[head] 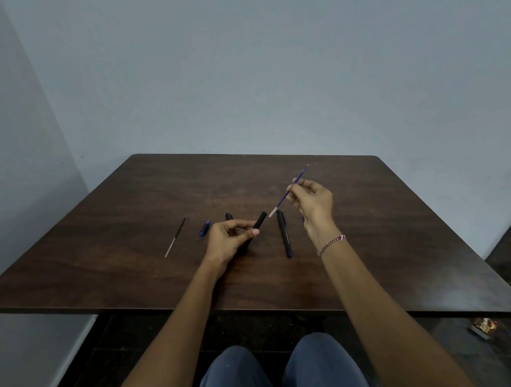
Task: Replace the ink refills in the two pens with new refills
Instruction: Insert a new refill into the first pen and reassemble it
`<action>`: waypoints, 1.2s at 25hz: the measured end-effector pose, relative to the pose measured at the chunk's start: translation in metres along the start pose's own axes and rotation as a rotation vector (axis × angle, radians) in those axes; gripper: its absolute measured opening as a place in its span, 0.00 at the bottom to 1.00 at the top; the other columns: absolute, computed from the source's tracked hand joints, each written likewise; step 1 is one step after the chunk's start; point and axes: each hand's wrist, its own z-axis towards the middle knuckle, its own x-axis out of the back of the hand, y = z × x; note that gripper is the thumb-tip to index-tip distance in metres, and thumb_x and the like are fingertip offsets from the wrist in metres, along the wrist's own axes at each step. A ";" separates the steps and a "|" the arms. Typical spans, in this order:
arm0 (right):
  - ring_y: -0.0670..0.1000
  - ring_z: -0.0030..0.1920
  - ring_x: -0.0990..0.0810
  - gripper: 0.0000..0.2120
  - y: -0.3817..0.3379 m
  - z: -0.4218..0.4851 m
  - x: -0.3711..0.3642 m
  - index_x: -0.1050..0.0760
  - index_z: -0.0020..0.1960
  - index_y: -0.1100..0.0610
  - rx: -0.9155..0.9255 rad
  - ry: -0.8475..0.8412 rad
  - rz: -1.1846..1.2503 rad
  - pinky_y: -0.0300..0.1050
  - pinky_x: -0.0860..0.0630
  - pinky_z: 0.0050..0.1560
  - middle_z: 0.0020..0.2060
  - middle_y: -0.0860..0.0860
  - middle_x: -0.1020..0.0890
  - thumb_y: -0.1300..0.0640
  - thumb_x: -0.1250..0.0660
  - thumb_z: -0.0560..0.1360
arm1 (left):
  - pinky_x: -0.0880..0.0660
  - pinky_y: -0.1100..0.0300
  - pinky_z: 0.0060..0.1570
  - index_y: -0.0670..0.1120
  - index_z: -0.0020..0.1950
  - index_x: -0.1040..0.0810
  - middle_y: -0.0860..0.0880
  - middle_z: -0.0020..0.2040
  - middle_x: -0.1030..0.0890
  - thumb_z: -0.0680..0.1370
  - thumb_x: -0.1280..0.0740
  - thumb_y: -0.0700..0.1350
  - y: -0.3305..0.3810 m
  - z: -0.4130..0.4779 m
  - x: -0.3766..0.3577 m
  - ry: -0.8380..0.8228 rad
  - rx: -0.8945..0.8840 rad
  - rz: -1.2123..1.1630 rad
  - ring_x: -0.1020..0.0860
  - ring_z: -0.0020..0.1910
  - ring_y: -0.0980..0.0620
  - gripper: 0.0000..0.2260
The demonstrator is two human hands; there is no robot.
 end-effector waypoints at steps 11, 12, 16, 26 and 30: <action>0.46 0.35 0.20 0.10 0.003 -0.005 -0.009 0.25 0.41 0.55 0.112 0.039 -0.049 0.40 0.21 0.39 0.36 0.50 0.20 0.69 0.30 0.71 | 0.25 0.65 0.41 0.48 0.48 0.17 0.50 0.40 0.19 0.68 0.25 0.39 0.000 -0.001 0.003 -0.045 0.011 -0.002 0.23 0.40 0.56 0.10; 0.46 0.35 0.20 0.09 0.003 -0.006 -0.009 0.24 0.41 0.55 0.142 0.035 -0.087 0.40 0.21 0.40 0.35 0.50 0.20 0.68 0.29 0.71 | 0.25 0.65 0.41 0.48 0.47 0.17 0.50 0.40 0.19 0.68 0.25 0.39 0.001 -0.001 0.003 -0.045 0.012 -0.001 0.23 0.40 0.56 0.10; 0.48 0.38 0.18 0.07 0.008 -0.011 -0.008 0.22 0.46 0.57 0.217 -0.044 -0.275 0.40 0.19 0.42 0.37 0.51 0.18 0.66 0.28 0.71 | 0.25 0.65 0.40 0.47 0.49 0.17 0.51 0.40 0.19 0.68 0.25 0.39 0.000 -0.001 0.002 -0.039 0.008 0.012 0.23 0.39 0.56 0.11; 0.47 0.40 0.17 0.03 0.033 -0.022 -0.001 0.20 0.45 0.55 0.122 -0.265 -0.491 0.40 0.19 0.41 0.38 0.51 0.16 0.56 0.28 0.73 | 0.26 0.64 0.38 0.46 0.47 0.17 0.50 0.38 0.19 0.68 0.25 0.39 -0.003 0.001 0.003 -0.028 -0.002 -0.035 0.23 0.37 0.56 0.09; 0.48 0.43 0.17 0.05 0.034 -0.023 0.001 0.20 0.45 0.53 0.192 -0.245 -0.514 0.41 0.18 0.42 0.41 0.51 0.16 0.52 0.29 0.73 | 0.25 0.62 0.41 0.48 0.46 0.17 0.50 0.39 0.18 0.68 0.24 0.40 -0.004 0.002 0.004 -0.032 0.002 -0.046 0.22 0.39 0.53 0.09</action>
